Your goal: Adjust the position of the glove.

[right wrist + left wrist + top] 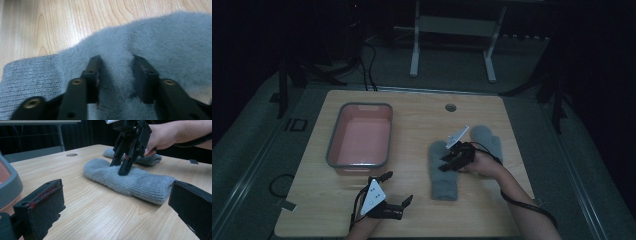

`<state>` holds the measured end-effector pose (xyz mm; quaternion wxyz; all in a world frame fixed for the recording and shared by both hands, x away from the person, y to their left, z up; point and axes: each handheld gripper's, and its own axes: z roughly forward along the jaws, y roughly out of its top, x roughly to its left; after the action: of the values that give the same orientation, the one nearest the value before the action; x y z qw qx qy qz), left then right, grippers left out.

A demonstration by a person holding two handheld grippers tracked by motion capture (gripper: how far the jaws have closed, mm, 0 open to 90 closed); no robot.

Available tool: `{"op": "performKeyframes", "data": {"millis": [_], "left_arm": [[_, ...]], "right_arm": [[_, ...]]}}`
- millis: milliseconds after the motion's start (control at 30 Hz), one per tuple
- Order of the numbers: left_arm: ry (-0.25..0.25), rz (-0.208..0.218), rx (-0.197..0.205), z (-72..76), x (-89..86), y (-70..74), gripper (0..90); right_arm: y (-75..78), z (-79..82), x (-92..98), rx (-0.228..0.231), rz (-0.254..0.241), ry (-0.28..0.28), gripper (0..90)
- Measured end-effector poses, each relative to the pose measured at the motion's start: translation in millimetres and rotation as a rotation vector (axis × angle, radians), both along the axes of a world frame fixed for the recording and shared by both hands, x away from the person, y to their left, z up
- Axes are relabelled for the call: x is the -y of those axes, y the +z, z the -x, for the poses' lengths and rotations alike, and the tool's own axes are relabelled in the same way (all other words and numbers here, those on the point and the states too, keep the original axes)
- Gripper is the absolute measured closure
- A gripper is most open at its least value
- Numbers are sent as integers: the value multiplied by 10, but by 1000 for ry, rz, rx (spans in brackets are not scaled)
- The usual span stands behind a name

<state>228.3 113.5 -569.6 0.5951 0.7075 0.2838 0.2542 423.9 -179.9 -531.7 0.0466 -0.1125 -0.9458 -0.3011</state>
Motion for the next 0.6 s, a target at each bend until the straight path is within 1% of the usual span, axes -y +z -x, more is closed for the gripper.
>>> {"op": "performKeyframes", "data": {"millis": [67,100,133,167,200,233,267,300,400,500,533,600], "left_arm": [[0,1,-1,-1,-1,0,5],[-1,1,-1,-1,-1,0,5],[0,1,0,-1,0,0,5],[0,0,0,0,0,0,5],[0,-1,1,1,0,0,5],[1,-1,1,1,-1,0,5],[1,0,1,1,-1,0,5],[0,1,1,1,-2,0,5],[0,2,1,1,-3,-1,5],[1,3,2,2,-1,-1,5],[2,2,2,3,-1,-1,5],[2,2,2,3,0,-1,5]], "right_arm": [[-2,-3,-2,-5,0,-5,475],[5,3,-5,0,0,-4,450],[14,13,-10,15,7,-4,412],[24,22,-12,20,14,4,398],[42,35,-13,29,18,3,397],[66,47,-10,48,24,1,400],[99,63,-2,52,21,-4,408],[139,81,17,52,5,-9,414],[272,147,111,81,-53,-37,413],[377,227,225,110,-108,-91,388],[404,251,256,118,-110,-123,363],[454,312,322,136,-130,-167,350]]}}
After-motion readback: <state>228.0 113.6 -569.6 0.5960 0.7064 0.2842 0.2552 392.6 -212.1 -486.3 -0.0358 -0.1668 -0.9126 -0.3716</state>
